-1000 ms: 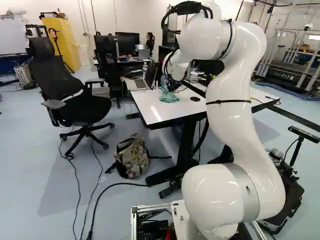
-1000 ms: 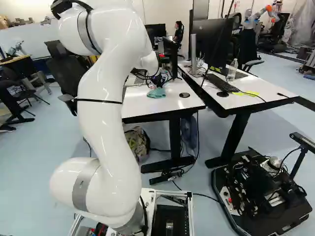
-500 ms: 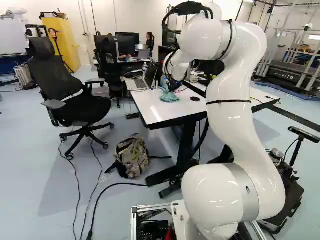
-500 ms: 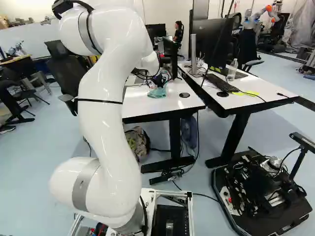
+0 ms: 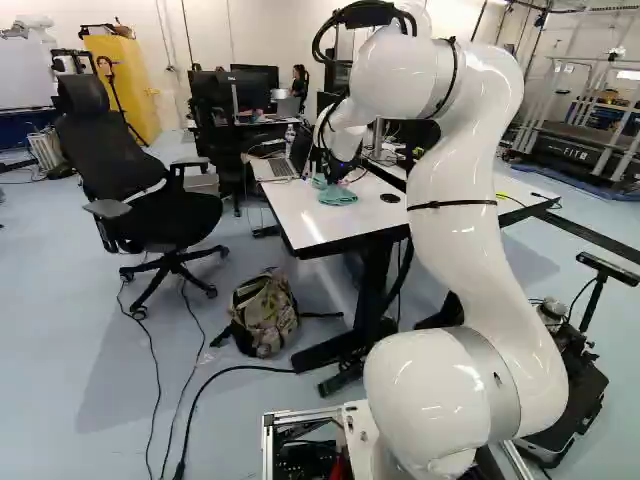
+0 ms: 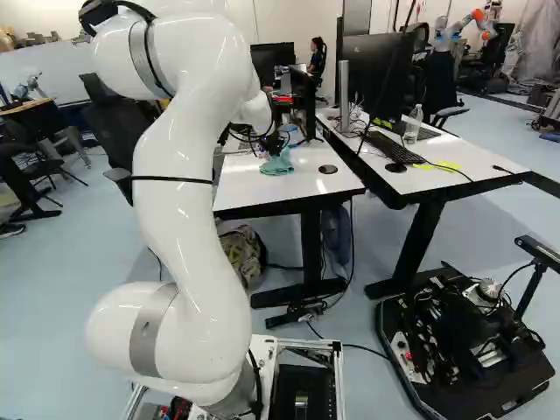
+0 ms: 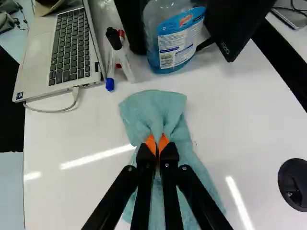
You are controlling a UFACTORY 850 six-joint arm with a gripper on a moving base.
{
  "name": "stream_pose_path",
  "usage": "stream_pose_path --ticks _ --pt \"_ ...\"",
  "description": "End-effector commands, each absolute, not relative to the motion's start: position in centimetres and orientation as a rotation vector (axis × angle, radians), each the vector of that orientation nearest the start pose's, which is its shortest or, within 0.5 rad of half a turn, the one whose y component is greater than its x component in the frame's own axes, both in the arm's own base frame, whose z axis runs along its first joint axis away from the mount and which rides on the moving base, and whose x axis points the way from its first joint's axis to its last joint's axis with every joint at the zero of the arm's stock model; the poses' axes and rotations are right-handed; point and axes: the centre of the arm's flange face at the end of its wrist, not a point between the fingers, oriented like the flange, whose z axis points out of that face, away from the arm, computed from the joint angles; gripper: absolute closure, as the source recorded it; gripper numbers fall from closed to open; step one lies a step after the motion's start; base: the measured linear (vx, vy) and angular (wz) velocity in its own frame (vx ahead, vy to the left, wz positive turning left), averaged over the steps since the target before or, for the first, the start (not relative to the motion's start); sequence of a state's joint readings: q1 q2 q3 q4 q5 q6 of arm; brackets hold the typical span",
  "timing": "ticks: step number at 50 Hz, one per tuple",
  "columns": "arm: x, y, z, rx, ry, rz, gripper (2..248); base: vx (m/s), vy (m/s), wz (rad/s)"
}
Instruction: Clean the table with the green towel
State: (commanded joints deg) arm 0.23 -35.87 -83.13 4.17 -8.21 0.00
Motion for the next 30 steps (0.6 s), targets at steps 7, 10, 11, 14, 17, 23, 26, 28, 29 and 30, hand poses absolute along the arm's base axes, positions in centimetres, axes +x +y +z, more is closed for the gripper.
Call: stream_pose_path --ticks 7,10,11,14,17,23,26,28,29,30 --pt "70.0 1.5 43.1 -2.922 0.071 -1.035 223 0.0 0.0 0.0" --pt "69.9 1.7 43.1 -2.922 0.067 -1.034 223 0.0 0.0 0.0" --pt "69.9 1.7 43.1 -2.922 0.066 -1.033 223 0.0 0.0 0.0" --pt "69.7 1.9 43.2 -2.922 0.062 -1.031 223 0.0 0.0 0.0" --pt "69.5 2.1 43.2 -2.922 0.058 -1.028 223 0.0 0.0 0.0" --pt "69.0 2.8 43.2 -2.922 0.042 -1.02 223 0.0 0.0 0.0" --pt "68.7 3.2 43.3 -2.921 0.033 -1.016 223 0.0 0.0 0.0" --pt "68.5 3.5 43.4 -2.92 0.028 -1.016 223 0.0 0.0 0.0" --pt "68.5 3.5 43.5 -2.919 0.027 -1.017 223 0.0 0.0 0.0" --pt "68.4 3.6 43.6 -2.919 0.026 -1.018 223 0.0 0.0 0.0"
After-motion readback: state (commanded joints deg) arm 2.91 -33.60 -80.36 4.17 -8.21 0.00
